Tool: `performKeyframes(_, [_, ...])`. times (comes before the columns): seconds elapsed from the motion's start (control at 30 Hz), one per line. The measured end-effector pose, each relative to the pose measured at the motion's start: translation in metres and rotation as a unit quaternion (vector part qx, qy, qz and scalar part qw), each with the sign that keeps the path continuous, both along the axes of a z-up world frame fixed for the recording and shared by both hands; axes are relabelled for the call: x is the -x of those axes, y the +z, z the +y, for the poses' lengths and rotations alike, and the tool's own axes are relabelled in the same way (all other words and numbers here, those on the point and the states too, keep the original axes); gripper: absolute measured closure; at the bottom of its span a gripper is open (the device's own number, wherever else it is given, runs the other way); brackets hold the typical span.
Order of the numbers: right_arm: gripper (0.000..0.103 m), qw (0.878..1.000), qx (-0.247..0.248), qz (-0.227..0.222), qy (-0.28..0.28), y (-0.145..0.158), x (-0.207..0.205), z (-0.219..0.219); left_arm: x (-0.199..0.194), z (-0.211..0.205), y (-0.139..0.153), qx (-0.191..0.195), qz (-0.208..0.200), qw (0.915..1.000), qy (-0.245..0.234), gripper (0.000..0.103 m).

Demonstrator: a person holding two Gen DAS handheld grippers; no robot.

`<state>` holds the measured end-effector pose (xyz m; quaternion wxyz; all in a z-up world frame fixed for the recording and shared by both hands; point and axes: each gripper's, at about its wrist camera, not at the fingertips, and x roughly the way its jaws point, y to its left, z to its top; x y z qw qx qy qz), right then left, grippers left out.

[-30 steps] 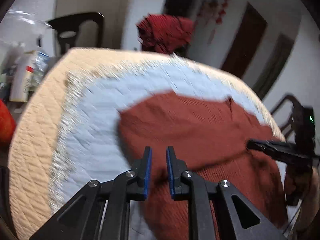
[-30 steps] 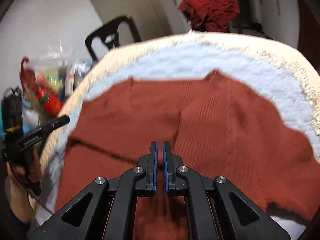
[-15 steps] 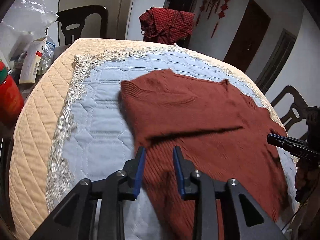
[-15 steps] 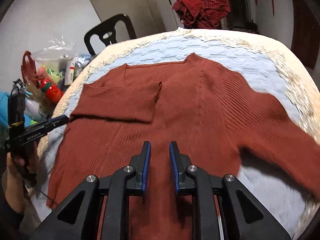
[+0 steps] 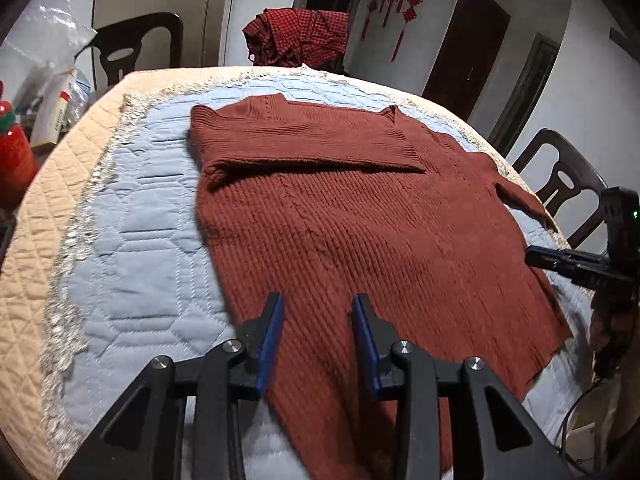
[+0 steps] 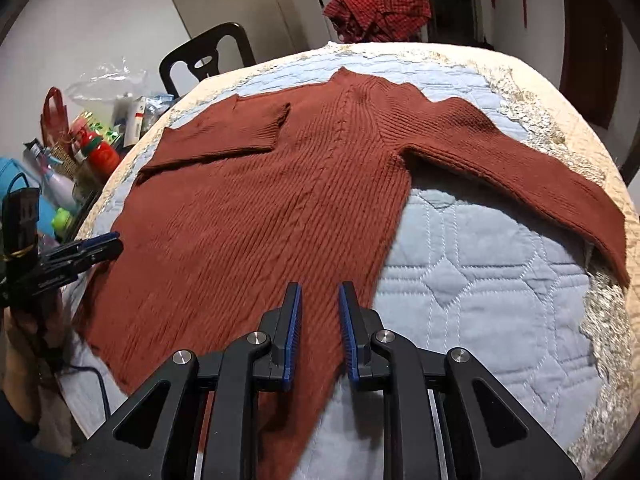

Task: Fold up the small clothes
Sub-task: 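Move the right tool to the cuff of the other sleeve, then grasp the cuff with the right tool and fold it across the body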

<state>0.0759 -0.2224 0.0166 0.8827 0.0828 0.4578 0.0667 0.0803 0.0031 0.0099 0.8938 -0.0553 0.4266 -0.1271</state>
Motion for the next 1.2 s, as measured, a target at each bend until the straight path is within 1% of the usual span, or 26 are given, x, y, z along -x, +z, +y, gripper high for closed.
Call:
performKeyframes(0.07, [0.084,1.000,-0.005,-0.005,-0.004,0.002,0.005,-0.004,0.005,0.004,0.003,0.001,-0.001,1.0000,0.008,0.065])
performKeyframes(0.13, [0.084,1.000,-0.024,-0.011,-0.016,0.004,0.010,-0.012,0.010,0.007,0.006,0.001,-0.002,0.9999,0.012,0.065])
performKeyframes(0.23, [0.082,0.998,-0.036,-0.022,-0.037,0.008,0.017,-0.022,0.013,0.004,0.014,-0.003,-0.010,0.9998,0.016,0.065])
performKeyframes(0.3, [0.072,0.997,-0.051,-0.033,-0.054,0.010,0.020,-0.031,0.011,-0.001,0.020,-0.003,-0.020,0.9997,0.017,0.065])
performKeyframes(0.33, [0.063,0.996,-0.056,-0.037,-0.062,0.010,0.022,-0.034,0.010,-0.004,0.022,-0.004,-0.024,0.9996,0.017,0.063])
performKeyframes(0.37, [0.060,0.995,-0.061,-0.042,-0.070,0.011,0.022,-0.038,0.007,-0.007,0.025,-0.004,-0.027,0.9995,0.017,0.060])
performKeyframes(0.4, [0.060,0.993,-0.066,-0.046,-0.081,0.011,0.022,-0.043,0.005,-0.010,0.026,-0.004,-0.030,0.9994,0.018,0.057])
performKeyframes(0.53, [0.060,0.989,-0.092,-0.046,-0.105,0.009,0.022,-0.058,-0.005,-0.026,0.032,-0.011,-0.038,0.9991,0.014,0.056])
performKeyframes(0.6, [0.060,0.987,-0.098,-0.047,-0.116,0.008,0.022,-0.065,-0.010,-0.035,0.033,-0.014,-0.042,0.9990,0.009,0.052])
performKeyframes(0.73, [0.060,0.984,-0.108,-0.049,-0.135,0.007,0.017,-0.077,-0.018,-0.045,0.032,-0.023,-0.043,0.9987,0.010,0.049])
performKeyframes(0.87, [0.060,0.979,-0.119,-0.041,-0.158,0.000,0.010,-0.092,-0.025,-0.050,0.029,-0.030,-0.042,0.9986,0.012,0.046])
performKeyframes(0.97, [0.060,0.974,-0.132,-0.034,-0.181,-0.007,0.005,-0.105,-0.029,-0.050,0.025,-0.037,-0.038,0.9985,0.018,0.046])
performKeyframes(1.13, [0.060,0.961,-0.176,-0.045,-0.210,-0.010,-0.001,-0.127,-0.035,-0.046,0.015,-0.038,-0.021,0.9988,0.025,0.046])
performKeyframes(1.2, [0.060,0.955,-0.185,-0.049,-0.226,-0.010,-0.003,-0.134,-0.036,-0.045,0.010,-0.038,-0.015,0.9988,0.025,0.046])
